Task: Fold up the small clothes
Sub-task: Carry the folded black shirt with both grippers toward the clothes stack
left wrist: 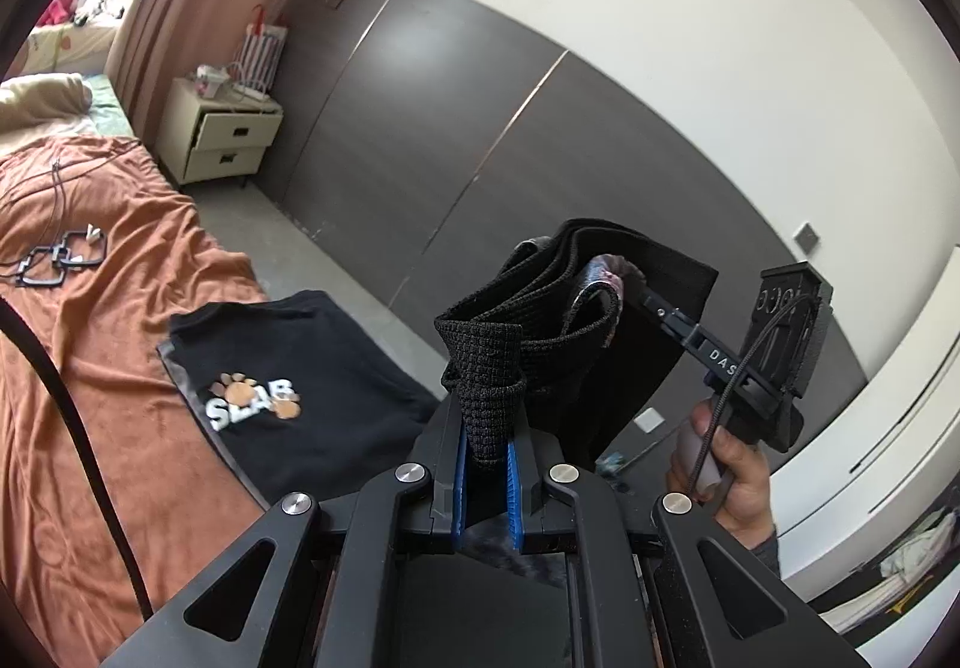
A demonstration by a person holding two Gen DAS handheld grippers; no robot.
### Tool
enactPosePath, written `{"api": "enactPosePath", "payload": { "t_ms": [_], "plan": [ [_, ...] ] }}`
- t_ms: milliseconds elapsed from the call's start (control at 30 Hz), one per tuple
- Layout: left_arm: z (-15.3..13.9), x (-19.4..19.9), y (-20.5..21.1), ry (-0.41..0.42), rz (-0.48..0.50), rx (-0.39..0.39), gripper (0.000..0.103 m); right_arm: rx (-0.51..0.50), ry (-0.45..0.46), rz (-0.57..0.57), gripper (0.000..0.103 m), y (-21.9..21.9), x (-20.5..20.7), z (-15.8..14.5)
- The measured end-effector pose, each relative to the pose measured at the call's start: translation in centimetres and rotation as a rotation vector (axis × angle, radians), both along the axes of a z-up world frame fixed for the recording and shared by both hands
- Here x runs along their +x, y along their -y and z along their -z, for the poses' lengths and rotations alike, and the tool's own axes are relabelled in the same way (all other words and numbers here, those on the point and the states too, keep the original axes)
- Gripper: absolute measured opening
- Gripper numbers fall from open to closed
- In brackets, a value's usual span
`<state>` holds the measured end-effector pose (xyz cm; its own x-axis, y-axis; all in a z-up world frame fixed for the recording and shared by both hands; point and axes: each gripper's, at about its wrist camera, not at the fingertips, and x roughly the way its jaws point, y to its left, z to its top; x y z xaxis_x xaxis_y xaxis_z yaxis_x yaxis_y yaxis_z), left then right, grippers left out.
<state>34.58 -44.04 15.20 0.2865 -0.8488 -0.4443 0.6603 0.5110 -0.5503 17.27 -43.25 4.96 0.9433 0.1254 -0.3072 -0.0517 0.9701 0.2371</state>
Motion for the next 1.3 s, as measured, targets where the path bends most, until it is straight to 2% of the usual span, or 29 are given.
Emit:
{"api": "enactPosePath", "payload": {
  "t_ms": [233, 400, 567, 767, 900, 967, 1033, 1167, 1200, 1233, 1300],
  "plan": [
    [3.5, 6.1, 0.6, -0.074, -0.005, -0.004, 0.011, 0.003, -0.062, 0.02, 0.007, -5.5, 4.1, 1.9],
    [4.3, 6.8, 1.5, -0.102, 0.036, -0.024, 0.011, -0.004, -0.082, 0.036, 0.006, -9.0, 3.9, 2.1],
    [3.4, 5.1, 2.3, -0.098, 0.08, -0.042, 0.011, 0.006, -0.078, 0.048, 0.006, -12.2, 1.1, 1.3],
    [0.6, 1.5, 2.6, -0.048, 0.113, -0.059, 0.011, 0.0, -0.048, 0.072, 0.006, -14.8, -5.0, -0.5],
    [0.1, 0.7, 2.8, -0.037, 0.112, -0.056, 0.011, -0.011, -0.032, 0.089, 0.006, -16.3, -8.0, -1.0],
    [0.3, 0.7, 2.8, -0.038, 0.102, -0.054, 0.011, -0.006, -0.027, 0.098, 0.006, -15.3, -9.7, -0.8],
    [0.5, 1.1, 2.8, -0.046, 0.091, -0.052, 0.011, -0.004, -0.029, 0.101, 0.006, -16.0, -10.1, -0.6],
    [1.1, 2.2, 2.6, -0.053, 0.07, -0.044, 0.011, 0.013, -0.036, 0.1, 0.005, -12.5, -10.0, 0.5],
    [1.3, 2.6, 2.6, -0.055, 0.064, -0.04, 0.011, 0.017, -0.044, 0.098, 0.005, -13.0, -9.5, 0.7],
    [1.4, 3.0, 2.6, -0.056, 0.06, -0.038, 0.011, 0.019, -0.05, 0.101, 0.004, -9.9, -7.9, 0.7],
    [1.9, 4.3, 2.7, -0.058, 0.044, -0.031, 0.011, 0.016, -0.068, 0.097, 0.004, -8.7, -4.2, 0.5]
  ]
}}
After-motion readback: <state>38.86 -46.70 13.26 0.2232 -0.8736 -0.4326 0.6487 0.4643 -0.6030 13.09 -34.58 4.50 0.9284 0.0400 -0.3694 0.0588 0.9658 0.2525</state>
